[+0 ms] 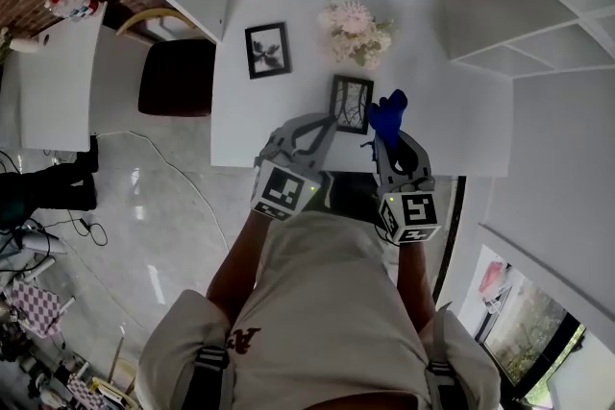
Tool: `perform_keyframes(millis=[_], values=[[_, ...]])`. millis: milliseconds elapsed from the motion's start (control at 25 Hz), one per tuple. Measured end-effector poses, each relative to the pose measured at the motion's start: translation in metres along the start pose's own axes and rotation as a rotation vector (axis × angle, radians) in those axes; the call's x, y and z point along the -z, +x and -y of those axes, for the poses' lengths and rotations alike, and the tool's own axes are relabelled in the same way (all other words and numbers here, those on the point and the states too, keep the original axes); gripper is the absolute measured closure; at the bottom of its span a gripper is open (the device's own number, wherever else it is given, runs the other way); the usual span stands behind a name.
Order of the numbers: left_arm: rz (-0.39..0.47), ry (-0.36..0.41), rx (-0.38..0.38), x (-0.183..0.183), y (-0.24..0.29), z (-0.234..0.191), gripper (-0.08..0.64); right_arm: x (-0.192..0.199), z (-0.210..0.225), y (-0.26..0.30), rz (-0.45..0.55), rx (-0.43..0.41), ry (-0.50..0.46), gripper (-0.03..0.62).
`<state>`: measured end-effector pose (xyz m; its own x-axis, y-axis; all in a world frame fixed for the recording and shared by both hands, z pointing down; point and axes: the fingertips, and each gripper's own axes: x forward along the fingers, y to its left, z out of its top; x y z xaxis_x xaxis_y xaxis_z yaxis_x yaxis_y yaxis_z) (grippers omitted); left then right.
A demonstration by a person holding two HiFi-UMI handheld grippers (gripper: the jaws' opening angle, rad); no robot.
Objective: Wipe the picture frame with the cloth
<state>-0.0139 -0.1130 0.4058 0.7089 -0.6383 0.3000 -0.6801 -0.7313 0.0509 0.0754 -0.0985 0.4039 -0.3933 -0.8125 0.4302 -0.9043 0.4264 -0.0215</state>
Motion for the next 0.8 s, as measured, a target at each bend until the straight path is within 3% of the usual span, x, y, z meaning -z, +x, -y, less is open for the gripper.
perform_keyframes(millis=[800], values=[[-0.145,-0.024,0.026,0.094,0.032,0.001,0.563,0.081,-0.002,0.042,-0.153,-0.087,0.01,0.541]])
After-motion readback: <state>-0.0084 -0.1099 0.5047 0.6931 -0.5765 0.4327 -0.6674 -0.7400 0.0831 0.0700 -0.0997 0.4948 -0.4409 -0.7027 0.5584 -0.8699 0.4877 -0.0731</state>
